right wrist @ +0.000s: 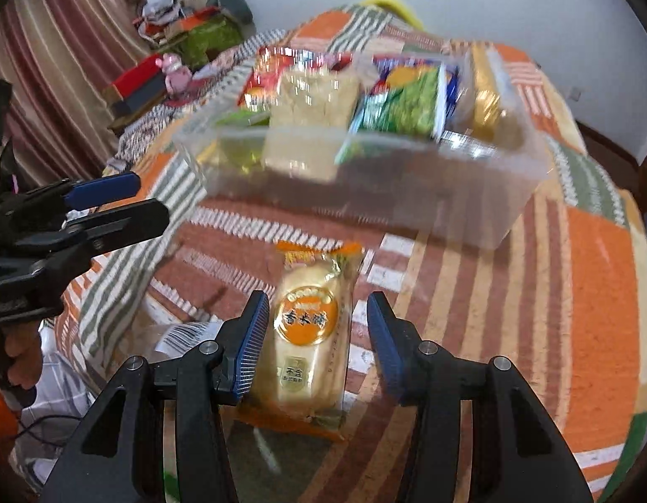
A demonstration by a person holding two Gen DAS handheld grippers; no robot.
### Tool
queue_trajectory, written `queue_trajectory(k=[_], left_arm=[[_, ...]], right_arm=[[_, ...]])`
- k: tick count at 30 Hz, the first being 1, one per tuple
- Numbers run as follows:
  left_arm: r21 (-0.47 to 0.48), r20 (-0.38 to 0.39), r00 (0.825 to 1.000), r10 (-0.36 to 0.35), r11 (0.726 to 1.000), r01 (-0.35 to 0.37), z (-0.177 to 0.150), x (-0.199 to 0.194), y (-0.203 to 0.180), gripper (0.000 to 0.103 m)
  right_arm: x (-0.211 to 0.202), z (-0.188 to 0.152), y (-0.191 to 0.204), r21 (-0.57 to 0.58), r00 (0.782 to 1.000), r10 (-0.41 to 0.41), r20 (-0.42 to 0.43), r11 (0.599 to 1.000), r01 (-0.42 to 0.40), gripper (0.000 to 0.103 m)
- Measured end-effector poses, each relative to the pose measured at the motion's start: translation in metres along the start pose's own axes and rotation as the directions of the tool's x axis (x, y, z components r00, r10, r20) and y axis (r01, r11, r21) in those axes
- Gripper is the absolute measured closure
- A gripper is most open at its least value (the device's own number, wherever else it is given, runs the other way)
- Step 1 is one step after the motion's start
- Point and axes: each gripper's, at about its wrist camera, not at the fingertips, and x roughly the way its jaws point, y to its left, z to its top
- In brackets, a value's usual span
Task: Organize snacks
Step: 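Grasp the bagged pastry with left tool while right tool grasps the bread sticks bag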
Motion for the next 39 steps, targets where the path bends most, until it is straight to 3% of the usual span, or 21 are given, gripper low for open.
queue_trajectory(k=[3, 8, 11, 19, 23, 31, 37, 39], left_arm=[[-0.001, -0.013, 1.000, -0.002, 1.000, 0.002, -0.004, 0.001, -0.004, 0.036], [0.003, -0.029, 1.000, -0.012, 1.000, 0.012, -0.008, 0.001, -0.018, 0.034], [0.020, -0.037, 0.999, -0.030, 0.999, 0.031, -0.012, -0.002, -0.033, 0.031], [0.050, -0.052, 0.998, -0.028, 0.998, 0.030, -0.023, -0.004, -0.065, 0.019], [0.010, -0.085, 0.996, -0.015, 1.000, 0.016, -0.032, 0.003, -0.068, 0.018], [0.039, -0.138, 0.990, 0.033, 0.999, -0.028, -0.053, 0.013, -0.073, 0.018], [0.040, -0.121, 0.993, 0.006, 0.999, -0.001, -0.048, 0.019, -0.073, 0.018], [0.038, -0.128, 0.992, -0.012, 0.999, 0.017, -0.048, 0.023, -0.074, 0.024]], right_arm=[[0.005, -0.001, -0.002, 0.012, 0.999, 0.031, -0.022, 0.999, -0.031, 0.059], [0.001, -0.006, -0.002, 0.005, 0.999, 0.037, -0.024, 0.999, -0.037, 0.077], [-0.009, -0.014, -0.007, 0.020, 1.000, 0.024, -0.003, 0.999, -0.024, 0.081], [-0.044, -0.033, -0.018, 0.052, 0.997, -0.011, 0.077, 0.999, 0.007, 0.081], [-0.061, -0.040, -0.019, 0.055, 0.993, -0.015, 0.117, 0.998, 0.009, 0.081], [-0.074, -0.053, -0.021, 0.071, 0.989, -0.010, 0.145, 0.997, 0.000, 0.081], [-0.080, -0.058, -0.023, 0.081, 0.988, -0.013, 0.154, 0.997, 0.001, 0.081], [-0.081, -0.058, -0.023, 0.085, 0.987, -0.014, 0.157, 0.996, 0.000, 0.081]])
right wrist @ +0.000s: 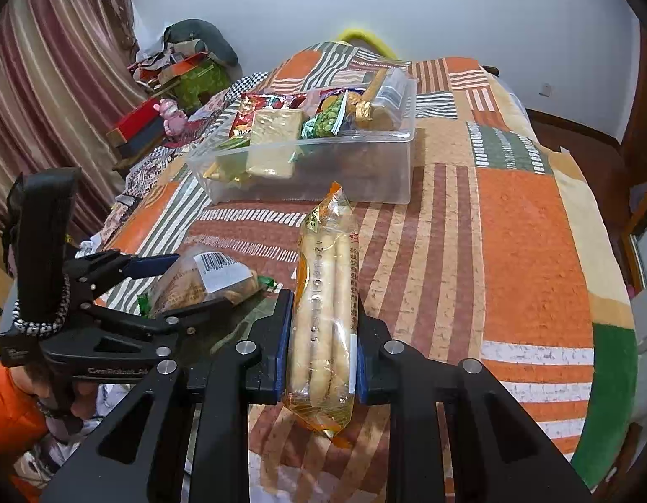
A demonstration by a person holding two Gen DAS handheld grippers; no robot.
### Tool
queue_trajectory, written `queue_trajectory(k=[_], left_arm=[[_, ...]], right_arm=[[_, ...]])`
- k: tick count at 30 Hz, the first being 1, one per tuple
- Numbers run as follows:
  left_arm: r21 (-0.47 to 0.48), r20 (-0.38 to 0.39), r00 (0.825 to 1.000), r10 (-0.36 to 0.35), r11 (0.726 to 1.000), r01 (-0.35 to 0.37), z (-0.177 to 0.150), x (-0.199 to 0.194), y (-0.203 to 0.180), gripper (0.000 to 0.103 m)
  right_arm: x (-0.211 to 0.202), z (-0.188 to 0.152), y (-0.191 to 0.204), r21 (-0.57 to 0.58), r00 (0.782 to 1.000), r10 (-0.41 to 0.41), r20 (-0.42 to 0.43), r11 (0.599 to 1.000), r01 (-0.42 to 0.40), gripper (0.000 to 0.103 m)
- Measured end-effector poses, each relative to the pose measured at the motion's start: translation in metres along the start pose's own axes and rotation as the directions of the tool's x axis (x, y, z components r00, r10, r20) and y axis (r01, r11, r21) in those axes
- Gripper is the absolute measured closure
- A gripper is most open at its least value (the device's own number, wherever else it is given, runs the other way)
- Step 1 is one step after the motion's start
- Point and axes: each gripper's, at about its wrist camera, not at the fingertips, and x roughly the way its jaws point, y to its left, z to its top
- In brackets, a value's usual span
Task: Organize snacks
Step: 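Grasp the bagged pastry with left tool while right tool grasps the bread sticks bag, then drop the bagged pastry into the box while right tool drops the bread sticks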
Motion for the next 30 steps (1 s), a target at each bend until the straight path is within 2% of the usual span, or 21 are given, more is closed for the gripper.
queue_trajectory(k=[1, 3, 9, 21, 30], left_arm=[[0.004, -0.007, 1.000, -0.009, 1.000, 0.009, 0.000, 0.003, 0.000, 0.032], [0.017, -0.013, 1.000, -0.002, 1.000, 0.002, 0.000, 0.007, -0.002, 0.042], [0.024, 0.043, 0.999, -0.022, 1.000, 0.021, 0.004, -0.005, 0.002, 0.049], [0.008, 0.173, 0.985, -0.014, 1.000, 0.013, 0.035, -0.045, 0.023, 0.050], [-0.008, 0.269, 0.963, 0.002, 1.000, 0.000, 0.070, -0.067, 0.042, 0.050]], right_arm=[[0.000, 0.001, 0.000, 0.002, 1.000, 0.000, 0.002, 1.000, 0.000, 0.081], [-0.001, 0.002, 0.000, 0.003, 1.000, -0.003, 0.006, 1.000, 0.003, 0.081], [-0.001, 0.007, 0.003, 0.005, 1.000, -0.003, 0.021, 1.000, 0.002, 0.081], [-0.002, 0.037, 0.012, -0.010, 0.997, 0.003, 0.078, 1.000, -0.002, 0.081], [0.002, 0.070, 0.018, -0.028, 0.991, 0.009, 0.131, 1.000, -0.005, 0.081]])
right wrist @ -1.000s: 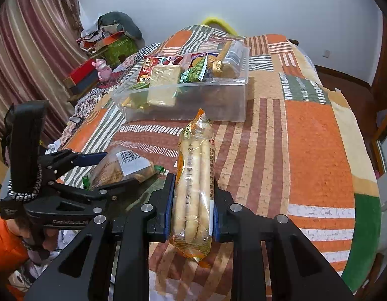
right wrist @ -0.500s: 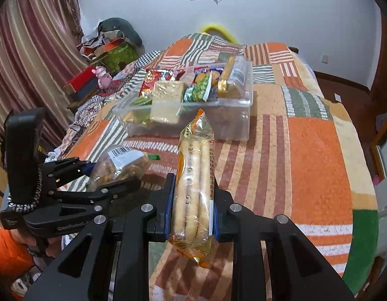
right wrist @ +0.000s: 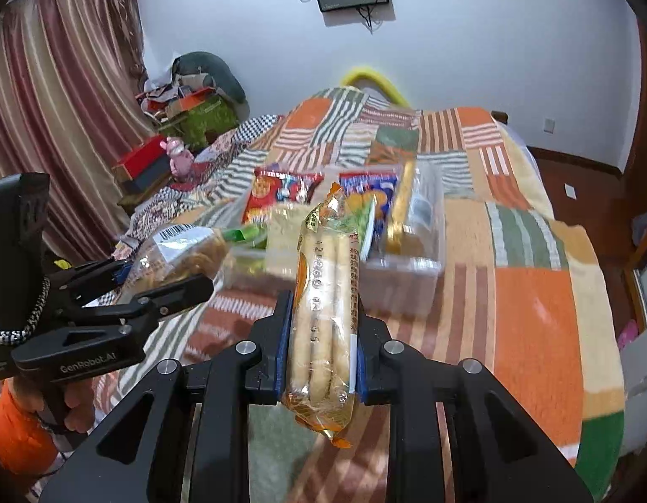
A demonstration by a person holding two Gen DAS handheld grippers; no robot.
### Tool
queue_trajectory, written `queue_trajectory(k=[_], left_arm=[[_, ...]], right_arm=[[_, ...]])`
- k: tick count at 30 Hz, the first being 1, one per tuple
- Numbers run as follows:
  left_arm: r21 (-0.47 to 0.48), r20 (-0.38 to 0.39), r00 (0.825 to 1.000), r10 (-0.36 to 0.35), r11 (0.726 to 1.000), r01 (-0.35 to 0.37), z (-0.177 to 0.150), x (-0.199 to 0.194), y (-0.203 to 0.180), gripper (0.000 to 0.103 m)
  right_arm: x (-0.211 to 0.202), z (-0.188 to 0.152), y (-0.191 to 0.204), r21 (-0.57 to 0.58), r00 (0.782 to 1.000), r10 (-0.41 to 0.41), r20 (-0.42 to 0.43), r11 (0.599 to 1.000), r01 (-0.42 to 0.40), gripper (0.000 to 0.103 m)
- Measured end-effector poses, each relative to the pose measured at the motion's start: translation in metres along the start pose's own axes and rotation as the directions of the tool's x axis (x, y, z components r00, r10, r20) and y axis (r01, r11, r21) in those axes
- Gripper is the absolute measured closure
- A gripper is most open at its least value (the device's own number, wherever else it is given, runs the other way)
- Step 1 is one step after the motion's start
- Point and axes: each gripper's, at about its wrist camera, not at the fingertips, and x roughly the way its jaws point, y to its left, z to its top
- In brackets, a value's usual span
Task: Organize snacks
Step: 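Drop the bagged pastry into the box while right tool drops the bread sticks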
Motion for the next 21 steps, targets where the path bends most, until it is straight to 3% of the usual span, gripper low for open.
queue_trajectory(k=[11, 21], left_arm=[[0.015, 0.057, 0.998, 0.026, 1.000, -0.027, 0.047, 0.022, 0.016, 0.050], [0.006, 0.028, 0.999, 0.042, 0.999, -0.042, 0.069, 0.069, 0.032, 0.049]], right_arm=[[0.032, 0.042, 0.001, -0.025, 0.999, -0.010, 0.040, 1.000, 0.011, 0.081], [0.076, 0.064, 0.000, -0.044, 1.000, -0.028, -0.005, 0.999, 0.028, 0.081]])
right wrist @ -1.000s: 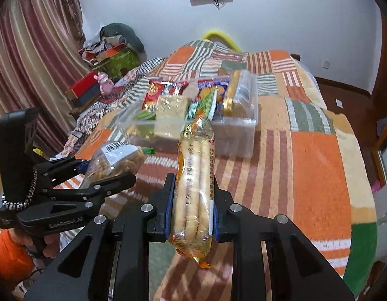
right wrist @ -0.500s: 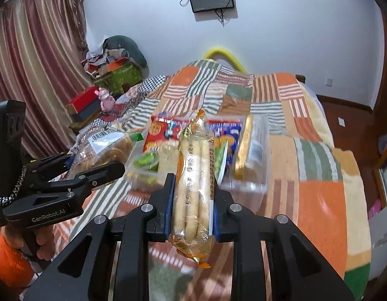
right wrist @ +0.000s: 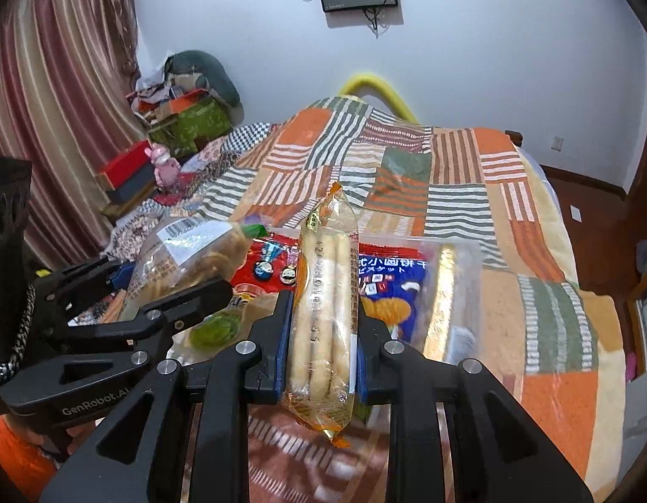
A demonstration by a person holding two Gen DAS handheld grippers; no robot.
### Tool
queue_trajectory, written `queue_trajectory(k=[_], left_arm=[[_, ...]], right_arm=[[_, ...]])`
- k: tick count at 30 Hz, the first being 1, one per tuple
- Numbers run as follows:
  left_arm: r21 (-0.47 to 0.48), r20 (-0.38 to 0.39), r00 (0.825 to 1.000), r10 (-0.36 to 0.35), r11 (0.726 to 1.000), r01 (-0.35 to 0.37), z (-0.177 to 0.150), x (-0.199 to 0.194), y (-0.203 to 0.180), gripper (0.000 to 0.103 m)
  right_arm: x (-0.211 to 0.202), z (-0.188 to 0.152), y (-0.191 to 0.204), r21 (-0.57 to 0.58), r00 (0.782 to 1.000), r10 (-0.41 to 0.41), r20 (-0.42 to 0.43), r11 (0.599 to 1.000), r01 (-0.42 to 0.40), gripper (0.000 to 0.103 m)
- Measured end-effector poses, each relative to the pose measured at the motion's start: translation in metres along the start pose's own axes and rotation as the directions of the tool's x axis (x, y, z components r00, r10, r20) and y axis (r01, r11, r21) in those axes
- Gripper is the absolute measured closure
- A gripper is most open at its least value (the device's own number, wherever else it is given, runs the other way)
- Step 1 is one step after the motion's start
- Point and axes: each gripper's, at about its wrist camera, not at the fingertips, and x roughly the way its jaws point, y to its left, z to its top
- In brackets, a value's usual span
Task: Organize snacks
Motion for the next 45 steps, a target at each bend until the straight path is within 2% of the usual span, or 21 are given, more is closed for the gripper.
queue_trajectory(k=[6, 10, 15, 21, 26, 30, 33, 35, 39, 42, 45], left_arm=[[-0.016, -0.017, 1.000, 0.004, 1.000, -0.004, 0.005, 0.017, 0.004, 0.047], [-0.045, -0.007, 1.000, -0.017, 0.999, 0.016, 0.006, 0.012, 0.007, 0.042], [-0.010, 0.033, 0.999, -0.014, 1.000, 0.015, 0.006, -0.015, 0.001, 0.041], [0.010, 0.129, 0.992, -0.003, 1.000, 0.002, 0.005, -0.072, -0.008, 0.041], [0.021, 0.244, 0.970, 0.002, 1.000, -0.008, 0.005, -0.133, -0.020, 0.041], [0.024, 0.337, 0.942, -0.005, 1.000, -0.003, 0.003, -0.183, -0.031, 0.039], [0.020, 0.403, 0.915, 0.003, 1.000, -0.012, -0.001, -0.216, -0.038, 0.032], [0.019, 0.438, 0.899, 0.007, 1.000, -0.017, -0.007, -0.235, -0.042, 0.026], [0.019, 0.479, 0.878, 0.015, 0.999, -0.028, -0.018, -0.262, -0.048, 0.018], [0.015, 0.498, 0.867, 0.026, 0.999, -0.039, -0.026, -0.273, -0.051, 0.013], [0.014, 0.498, 0.867, 0.026, 0.999, -0.038, -0.031, -0.278, -0.052, 0.010]], right_arm=[[0.013, 0.003, 0.003, -0.026, 0.999, -0.038, -0.018, 0.999, 0.037, 0.080], [0.010, 0.002, -0.007, 0.016, 0.999, -0.023, -0.022, 1.000, 0.023, 0.068], [-0.014, 0.002, -0.009, 0.026, 1.000, -0.017, 0.014, 1.000, 0.017, 0.068], [-0.061, 0.005, -0.003, 0.018, 0.994, -0.026, 0.105, 1.000, 0.024, 0.068], [-0.118, 0.009, 0.011, 0.012, 0.977, -0.026, 0.213, 1.000, 0.024, 0.068], [-0.163, 0.006, 0.026, -0.004, 0.954, -0.026, 0.300, 1.000, 0.029, 0.068], [-0.192, 0.000, 0.038, -0.016, 0.932, -0.035, 0.360, 0.999, 0.044, 0.067], [-0.210, -0.006, 0.045, -0.022, 0.917, -0.035, 0.397, 0.999, 0.048, 0.062], [-0.232, -0.016, 0.058, -0.030, 0.895, -0.040, 0.443, 0.998, 0.060, 0.046], [-0.239, -0.021, 0.065, -0.030, 0.880, -0.060, 0.471, 0.996, 0.084, 0.037], [-0.239, -0.024, 0.067, -0.026, 0.876, -0.061, 0.478, 0.996, 0.084, 0.029]])
